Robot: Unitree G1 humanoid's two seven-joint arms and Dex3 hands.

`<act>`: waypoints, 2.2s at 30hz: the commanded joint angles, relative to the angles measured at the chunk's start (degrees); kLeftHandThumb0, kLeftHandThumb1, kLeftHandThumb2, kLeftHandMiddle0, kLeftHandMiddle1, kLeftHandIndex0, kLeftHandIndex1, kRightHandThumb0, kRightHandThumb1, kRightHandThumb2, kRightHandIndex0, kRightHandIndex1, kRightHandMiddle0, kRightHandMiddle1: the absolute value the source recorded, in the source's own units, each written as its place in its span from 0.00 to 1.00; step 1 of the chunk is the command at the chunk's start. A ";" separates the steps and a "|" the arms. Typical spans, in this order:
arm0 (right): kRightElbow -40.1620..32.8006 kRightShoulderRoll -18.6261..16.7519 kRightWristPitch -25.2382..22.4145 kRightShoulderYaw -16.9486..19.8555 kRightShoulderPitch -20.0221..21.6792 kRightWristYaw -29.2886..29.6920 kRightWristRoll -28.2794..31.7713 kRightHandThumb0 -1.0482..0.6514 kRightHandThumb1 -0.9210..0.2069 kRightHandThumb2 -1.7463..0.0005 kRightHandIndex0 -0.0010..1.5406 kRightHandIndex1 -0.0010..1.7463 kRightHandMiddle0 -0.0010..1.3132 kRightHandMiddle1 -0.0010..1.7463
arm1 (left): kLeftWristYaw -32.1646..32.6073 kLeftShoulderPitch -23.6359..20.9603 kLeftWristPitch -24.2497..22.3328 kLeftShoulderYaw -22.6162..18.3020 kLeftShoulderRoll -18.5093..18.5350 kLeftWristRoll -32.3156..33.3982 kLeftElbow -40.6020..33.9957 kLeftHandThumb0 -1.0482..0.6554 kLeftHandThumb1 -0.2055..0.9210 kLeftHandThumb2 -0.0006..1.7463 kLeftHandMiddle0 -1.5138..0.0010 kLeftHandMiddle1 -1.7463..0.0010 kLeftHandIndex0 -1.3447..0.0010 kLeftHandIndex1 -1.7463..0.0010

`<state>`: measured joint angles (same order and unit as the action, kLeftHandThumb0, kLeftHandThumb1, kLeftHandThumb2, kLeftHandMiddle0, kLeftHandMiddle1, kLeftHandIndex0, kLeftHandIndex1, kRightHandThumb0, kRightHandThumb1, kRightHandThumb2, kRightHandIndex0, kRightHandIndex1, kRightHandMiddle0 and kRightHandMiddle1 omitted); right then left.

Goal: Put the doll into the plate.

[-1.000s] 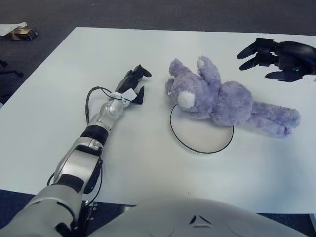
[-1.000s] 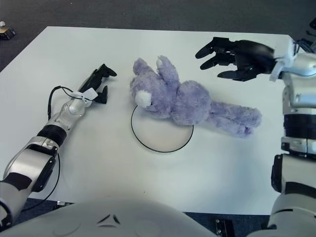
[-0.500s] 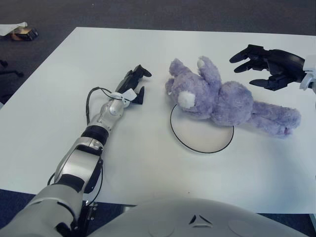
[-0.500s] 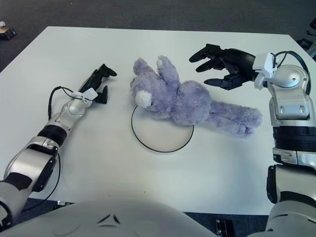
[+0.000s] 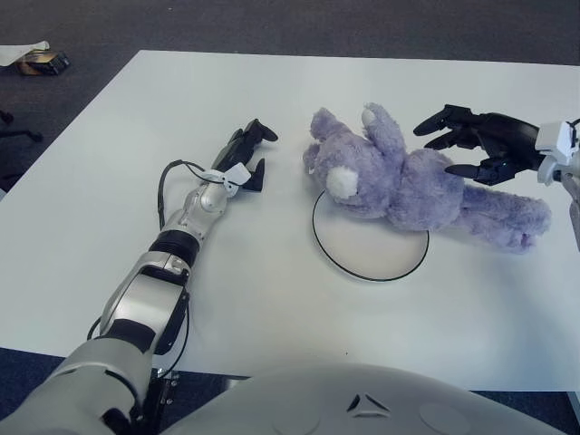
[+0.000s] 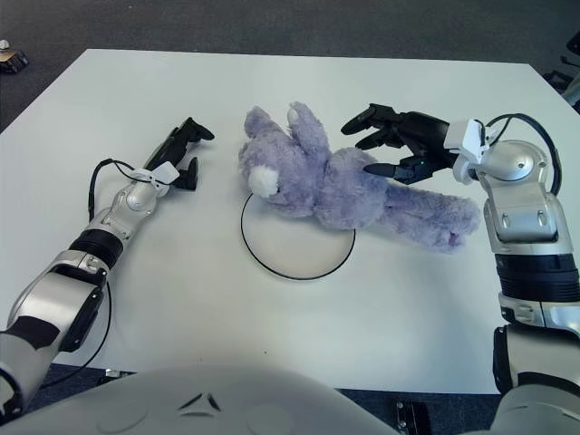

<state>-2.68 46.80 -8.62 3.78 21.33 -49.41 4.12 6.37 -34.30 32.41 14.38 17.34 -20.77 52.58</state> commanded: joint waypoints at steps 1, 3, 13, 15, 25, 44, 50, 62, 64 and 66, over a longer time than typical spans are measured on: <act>-1.80 1.17 -2.15 0.26 -0.29 -1.38 1.57 0.12 0.14 0.70 0.06 0.40 0.00 0.57 | -0.89 2.50 -1.69 0.88 -0.17 -1.26 2.26 0.73 0.37 0.89 0.99 0.29 1.00 0.19; -2.09 1.24 -3.02 0.37 -0.29 -1.90 2.02 0.13 0.13 0.70 0.06 0.40 0.00 0.56 | -0.92 2.48 -1.82 0.89 -0.19 -1.30 2.25 0.73 0.37 0.89 0.99 0.29 1.00 0.18; -4.28 1.71 -4.86 0.91 -1.40 -2.54 2.92 0.15 0.12 0.70 0.05 0.39 0.00 0.56 | -1.13 2.42 -2.44 0.94 -0.22 -1.32 2.34 0.73 0.37 0.89 0.99 0.28 1.00 0.19; -4.77 1.87 -4.73 0.94 -1.77 -2.30 2.69 0.15 0.12 0.70 0.06 0.39 0.00 0.57 | -1.11 2.41 -2.36 0.95 -0.21 -1.33 2.39 0.73 0.37 0.89 0.99 0.28 1.00 0.20; -9.15 3.67 -4.44 1.73 -4.70 -4.12 3.27 0.13 0.10 0.71 0.04 0.38 0.00 0.55 | -0.87 2.20 -1.91 1.10 0.07 -1.65 2.78 0.73 0.37 0.89 0.99 0.29 1.00 0.19; -17.98 5.47 -10.20 4.59 -8.83 -5.51 7.05 0.08 0.01 0.78 0.01 0.35 0.00 0.52 | -0.23 2.03 -1.78 1.23 0.04 -1.84 2.98 0.74 0.37 0.89 0.99 0.29 1.00 0.17; -19.75 6.20 -10.66 5.50 -10.94 -5.61 7.34 0.09 0.00 0.78 0.00 0.34 0.00 0.49 | -0.64 2.06 -2.24 1.04 -0.13 -1.46 2.72 0.74 0.40 0.89 0.99 0.30 1.00 0.19; -20.42 7.45 -7.89 5.15 -13.91 -6.66 6.14 0.09 0.00 0.76 0.01 0.32 0.00 0.45 | -0.03 2.52 -2.20 0.69 -0.34 -1.33 1.63 0.75 0.44 0.91 0.97 0.31 1.00 0.18; -20.12 7.81 -6.71 4.99 -14.50 -6.79 5.48 0.08 0.00 0.76 0.01 0.32 0.00 0.44 | 0.29 2.66 -2.10 0.78 -0.36 -1.54 1.27 0.75 0.44 0.91 0.97 0.31 1.00 0.17; -19.87 8.89 -5.51 4.35 -14.74 -7.25 4.29 0.07 0.00 0.74 0.01 0.31 0.00 0.41 | 0.80 2.81 -1.82 0.88 -0.31 -1.84 0.95 0.75 0.45 0.91 0.97 0.31 1.00 0.16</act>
<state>-22.70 53.53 -15.81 8.98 7.74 -55.36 9.81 7.26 -34.34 32.20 14.34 16.95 -20.88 52.34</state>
